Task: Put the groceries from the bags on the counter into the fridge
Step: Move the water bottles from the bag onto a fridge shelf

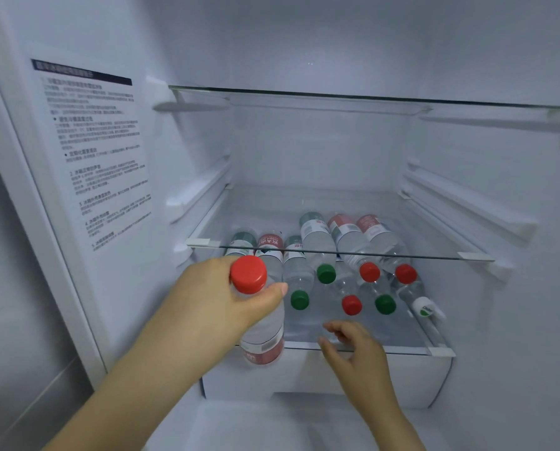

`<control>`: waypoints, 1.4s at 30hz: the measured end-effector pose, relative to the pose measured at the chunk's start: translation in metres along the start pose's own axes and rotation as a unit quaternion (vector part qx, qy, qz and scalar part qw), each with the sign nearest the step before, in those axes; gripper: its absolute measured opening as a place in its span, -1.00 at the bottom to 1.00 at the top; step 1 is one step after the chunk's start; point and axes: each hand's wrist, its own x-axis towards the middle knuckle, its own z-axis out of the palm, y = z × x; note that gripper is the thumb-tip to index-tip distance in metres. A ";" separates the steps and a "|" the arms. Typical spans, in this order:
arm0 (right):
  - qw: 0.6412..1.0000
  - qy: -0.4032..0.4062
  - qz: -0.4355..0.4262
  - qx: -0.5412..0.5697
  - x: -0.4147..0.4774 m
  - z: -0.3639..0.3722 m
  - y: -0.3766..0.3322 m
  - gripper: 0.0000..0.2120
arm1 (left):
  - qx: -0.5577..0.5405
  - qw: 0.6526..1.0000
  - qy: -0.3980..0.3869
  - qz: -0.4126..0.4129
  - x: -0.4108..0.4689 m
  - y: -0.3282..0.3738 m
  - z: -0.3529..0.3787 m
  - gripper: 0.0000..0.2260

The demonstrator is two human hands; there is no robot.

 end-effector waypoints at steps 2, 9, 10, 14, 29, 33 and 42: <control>1.000 -0.002 -0.001 -0.003 0.000 0.000 0.001 -0.82 | -0.014 1.000 -0.020 0.009 -0.003 -0.004 -0.004 -0.69; 1.000 -0.005 -0.001 0.000 0.000 0.000 0.000 -0.83 | -0.053 0.991 0.085 0.084 -0.019 -0.006 0.008 -0.72; 1.000 -0.005 -0.001 0.002 0.000 0.000 0.001 -0.83 | -0.048 0.989 0.099 0.104 -0.018 -0.006 0.011 -0.68; 1.000 -0.002 0.001 0.007 0.001 0.000 0.002 -0.84 | -0.033 0.981 0.114 0.155 -0.009 -0.019 0.027 -0.59; 1.000 0.004 -0.003 0.011 0.003 -0.001 0.004 -0.85 | 0.125 0.970 0.076 0.194 0.024 -0.089 0.102 -0.51; 1.000 0.008 -0.003 0.003 0.002 0.000 0.004 -0.85 | 0.129 0.976 0.015 0.174 0.039 -0.087 0.107 -0.44; 1.000 0.005 -0.003 0.002 0.003 0.000 0.003 -0.86 | 0.121 0.980 -0.059 0.147 0.073 -0.073 0.104 -0.29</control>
